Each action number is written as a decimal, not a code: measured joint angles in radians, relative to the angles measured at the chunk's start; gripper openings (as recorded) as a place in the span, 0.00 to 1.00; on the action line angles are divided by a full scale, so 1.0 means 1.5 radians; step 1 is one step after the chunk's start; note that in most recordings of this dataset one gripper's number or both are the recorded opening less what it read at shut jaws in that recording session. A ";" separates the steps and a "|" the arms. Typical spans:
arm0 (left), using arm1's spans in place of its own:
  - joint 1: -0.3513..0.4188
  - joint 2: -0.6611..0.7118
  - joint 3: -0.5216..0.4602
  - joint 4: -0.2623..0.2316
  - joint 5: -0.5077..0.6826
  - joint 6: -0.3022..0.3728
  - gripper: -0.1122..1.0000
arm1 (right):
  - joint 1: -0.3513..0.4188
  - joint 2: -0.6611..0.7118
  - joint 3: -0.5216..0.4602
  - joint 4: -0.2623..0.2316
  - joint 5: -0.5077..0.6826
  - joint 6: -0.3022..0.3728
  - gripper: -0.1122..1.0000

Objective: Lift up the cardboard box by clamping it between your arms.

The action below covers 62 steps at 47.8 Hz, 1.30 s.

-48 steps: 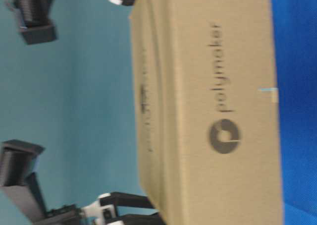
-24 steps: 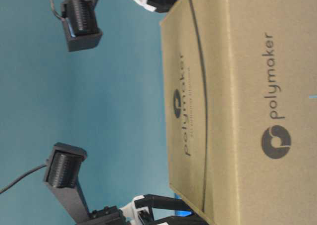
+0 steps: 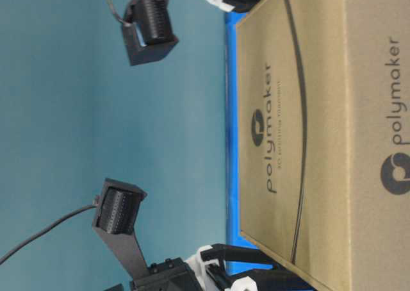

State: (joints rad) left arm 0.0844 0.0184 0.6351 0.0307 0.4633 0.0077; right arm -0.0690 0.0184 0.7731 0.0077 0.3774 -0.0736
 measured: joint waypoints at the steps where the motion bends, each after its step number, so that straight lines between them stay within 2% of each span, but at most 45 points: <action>1: -0.001 0.000 0.000 0.000 -0.001 0.000 0.87 | 0.001 0.002 0.000 0.000 0.000 0.000 1.00; 22: 0.006 -0.006 0.026 -0.005 -0.022 -0.001 0.87 | 0.002 0.003 0.012 0.001 -0.013 0.003 1.00; 31: 0.027 -0.028 0.050 -0.005 -0.033 -0.008 0.87 | 0.009 -0.034 0.045 0.004 -0.015 0.011 1.00; 50: 0.026 -0.138 0.124 -0.003 -0.024 -0.008 0.87 | 0.009 -0.145 0.130 0.009 0.013 0.013 1.00; 62: 0.026 -0.267 0.183 -0.005 -0.020 -0.012 0.87 | -0.002 -0.264 0.176 0.013 0.017 0.058 1.00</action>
State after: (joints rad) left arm 0.1227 -0.3820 0.9097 0.0230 0.4326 -0.0107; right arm -0.0721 -0.3774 1.0370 0.0276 0.4034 0.0138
